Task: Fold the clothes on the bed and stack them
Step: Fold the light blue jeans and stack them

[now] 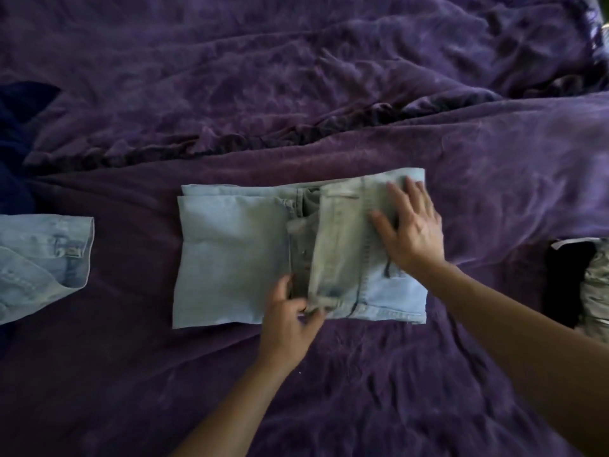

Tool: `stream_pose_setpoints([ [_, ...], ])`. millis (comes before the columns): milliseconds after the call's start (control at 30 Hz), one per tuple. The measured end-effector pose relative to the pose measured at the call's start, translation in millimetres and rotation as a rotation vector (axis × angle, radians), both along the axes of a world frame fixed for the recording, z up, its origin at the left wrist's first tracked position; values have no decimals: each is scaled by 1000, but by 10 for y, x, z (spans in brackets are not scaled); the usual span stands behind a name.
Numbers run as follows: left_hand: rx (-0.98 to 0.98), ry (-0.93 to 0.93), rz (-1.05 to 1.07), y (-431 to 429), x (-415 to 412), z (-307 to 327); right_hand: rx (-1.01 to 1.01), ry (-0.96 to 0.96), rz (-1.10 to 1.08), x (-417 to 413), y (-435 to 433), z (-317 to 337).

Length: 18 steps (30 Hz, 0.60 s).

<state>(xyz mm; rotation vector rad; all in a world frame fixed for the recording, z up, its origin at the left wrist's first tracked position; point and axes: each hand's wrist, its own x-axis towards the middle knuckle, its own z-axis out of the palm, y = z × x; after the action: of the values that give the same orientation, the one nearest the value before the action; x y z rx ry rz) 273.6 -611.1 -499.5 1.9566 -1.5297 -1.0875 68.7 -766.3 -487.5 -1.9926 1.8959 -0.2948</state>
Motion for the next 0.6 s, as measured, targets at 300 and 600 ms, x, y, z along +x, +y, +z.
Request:
stream_pose_setpoints([
  [300,79,26,72,-8,121,-24,237,433,343,245,61,-571],
  [600,323,307,234,-649,-82,136,190,-37,-245,-55,96,-132],
])
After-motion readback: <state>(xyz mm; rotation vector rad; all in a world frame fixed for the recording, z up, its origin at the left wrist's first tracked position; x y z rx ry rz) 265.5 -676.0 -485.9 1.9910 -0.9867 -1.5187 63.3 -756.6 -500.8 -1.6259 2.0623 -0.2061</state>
